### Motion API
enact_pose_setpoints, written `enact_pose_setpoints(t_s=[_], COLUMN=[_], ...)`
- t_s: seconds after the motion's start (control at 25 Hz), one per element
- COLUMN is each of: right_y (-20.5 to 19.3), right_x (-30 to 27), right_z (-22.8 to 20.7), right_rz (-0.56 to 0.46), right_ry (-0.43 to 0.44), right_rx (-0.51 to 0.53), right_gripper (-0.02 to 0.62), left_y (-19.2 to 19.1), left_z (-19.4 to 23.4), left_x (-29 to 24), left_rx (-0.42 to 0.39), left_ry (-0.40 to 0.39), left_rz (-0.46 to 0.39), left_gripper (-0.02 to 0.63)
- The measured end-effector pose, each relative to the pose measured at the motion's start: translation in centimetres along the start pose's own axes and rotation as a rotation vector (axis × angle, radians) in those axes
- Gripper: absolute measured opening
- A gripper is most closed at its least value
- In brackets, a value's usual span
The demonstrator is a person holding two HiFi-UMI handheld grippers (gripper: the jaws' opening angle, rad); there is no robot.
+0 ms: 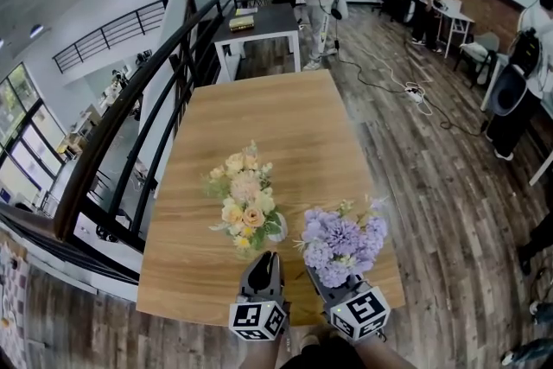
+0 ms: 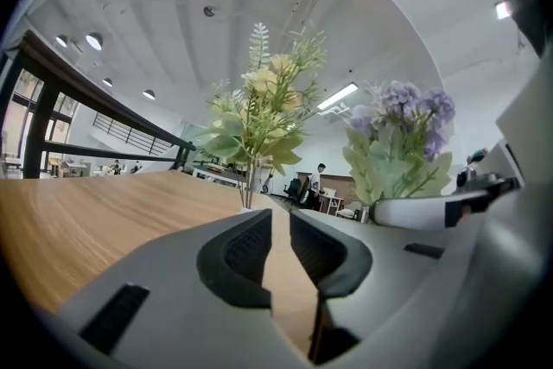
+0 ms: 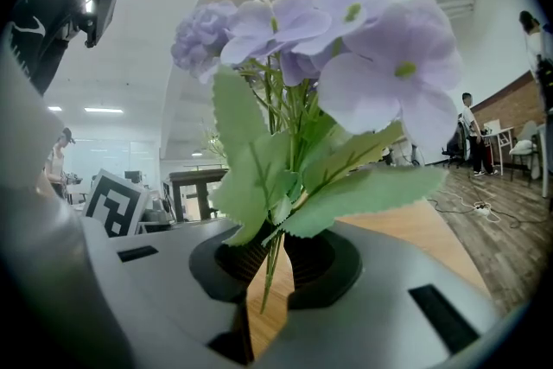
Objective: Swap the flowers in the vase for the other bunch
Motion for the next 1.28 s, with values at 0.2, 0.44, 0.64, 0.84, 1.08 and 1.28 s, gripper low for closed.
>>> enact_pose_setpoints(t_s=[0.2, 0.44, 0.64, 0.84, 1.08, 1.28], right_y=[-0.8, -1.8, -2.4, -2.7, -2.6, -2.6], right_x=[-1.2, -2.1, -2.7, -3.1, -3.5, -3.5], right_z=[-1.0, -2.4, -3.3, -4.3, -4.6, -4.6], right_rz=[-0.007, -0.018, -0.022, -0.019, -0.019, -0.019], right_ry=[0.014, 0.043, 0.061, 0.074, 0.091, 0.093], right_rx=[0.005, 0.02, 0.027, 0.034, 0.04, 0.036], right_gripper=[0.061, 0.061, 0.061, 0.061, 0.061, 0.061], left_y=[0.0, -0.6, -0.5, 0.0, 0.1, 0.6], left_z=[1.5, 2.5, 3.3, 3.3, 3.5, 3.5], left_x=[-2.4, -5.4, -7.4, -9.0, -9.9, -10.2], left_rx=[-0.016, -0.027, -0.026, -0.031, -0.028, -0.043], left_ry=[0.045, 0.071, 0.079, 0.067, 0.085, 0.094], left_rz=[-0.038, -0.08, -0.111, -0.129, -0.129, -0.128], left_gripper=[0.137, 0.147, 0.147, 0.146, 0.144, 0.112])
Point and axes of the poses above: the fingertips, and each gripper's own axes: x backward along the fingers, z to its left, y out of its top, the point moved 6 cm from there along x, backward along the fingers, and after that the axes turned 8 degrees about y, right-handed, at the moved point
